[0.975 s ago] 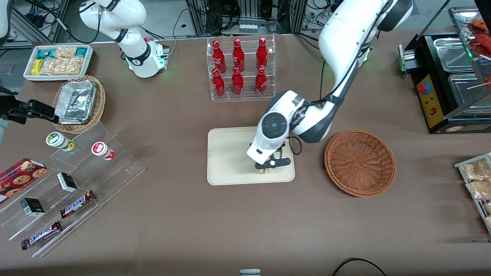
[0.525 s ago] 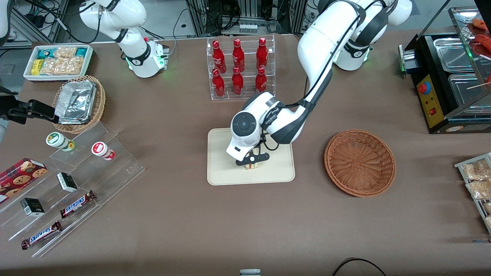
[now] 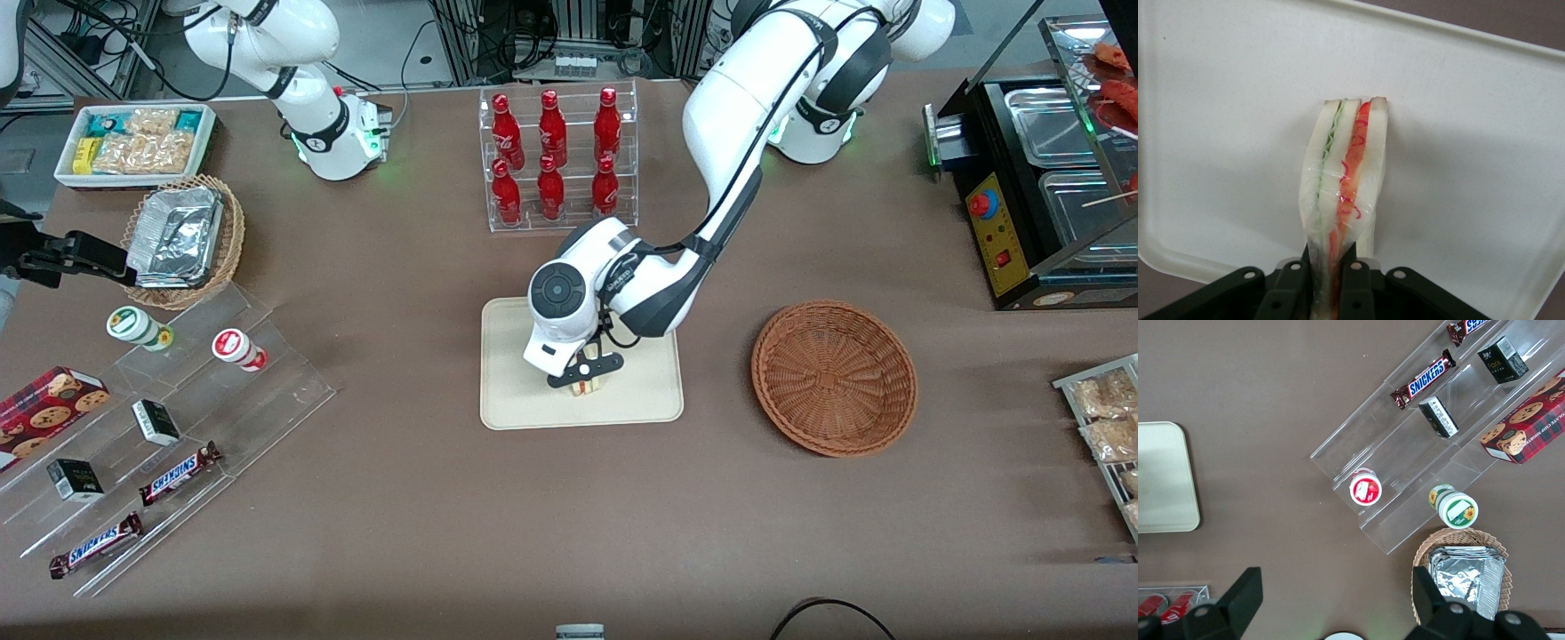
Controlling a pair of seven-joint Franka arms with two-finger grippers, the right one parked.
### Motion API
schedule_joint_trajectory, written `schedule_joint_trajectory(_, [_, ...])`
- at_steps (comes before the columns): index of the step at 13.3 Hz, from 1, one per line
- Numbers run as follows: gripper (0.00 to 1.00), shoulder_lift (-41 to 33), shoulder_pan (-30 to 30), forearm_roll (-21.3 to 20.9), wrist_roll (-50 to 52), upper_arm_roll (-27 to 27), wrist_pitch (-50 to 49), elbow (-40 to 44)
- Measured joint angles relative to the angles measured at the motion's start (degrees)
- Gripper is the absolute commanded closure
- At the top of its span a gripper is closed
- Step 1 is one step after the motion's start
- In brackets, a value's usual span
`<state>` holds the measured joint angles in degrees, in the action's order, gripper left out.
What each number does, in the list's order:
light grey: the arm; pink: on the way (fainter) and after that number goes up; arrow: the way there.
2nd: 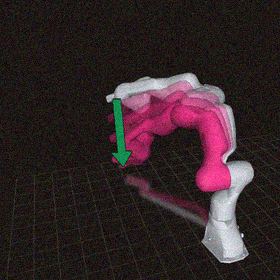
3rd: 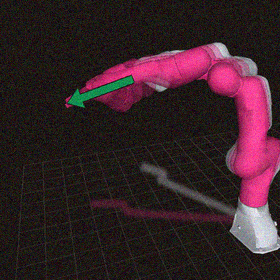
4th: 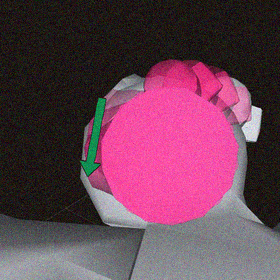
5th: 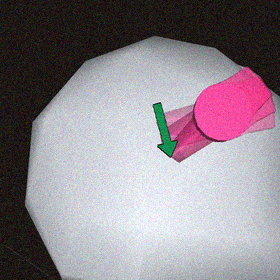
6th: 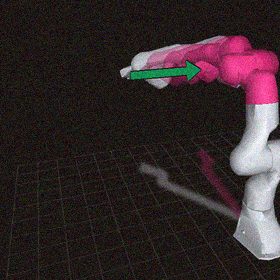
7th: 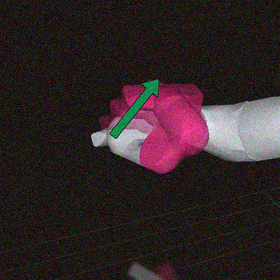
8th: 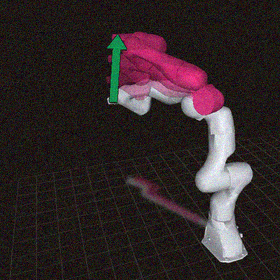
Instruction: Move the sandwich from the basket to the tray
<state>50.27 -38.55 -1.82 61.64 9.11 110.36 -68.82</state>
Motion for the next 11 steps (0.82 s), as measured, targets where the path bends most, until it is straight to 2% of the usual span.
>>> schedule_joint_trajectory(5, [0.0,-1.06,0.12,-0.91,0.3,-0.19,-0.24,2.13])
schedule_joint_trajectory(8, [0.0,-4.82,1.97,-0.91,-1.2,-0.27,-2.66,3.1])
schedule_joint_trajectory(11, [0.0,-9.58,3.71,-0.96,-7.65,-0.4,-7.47,3.25])
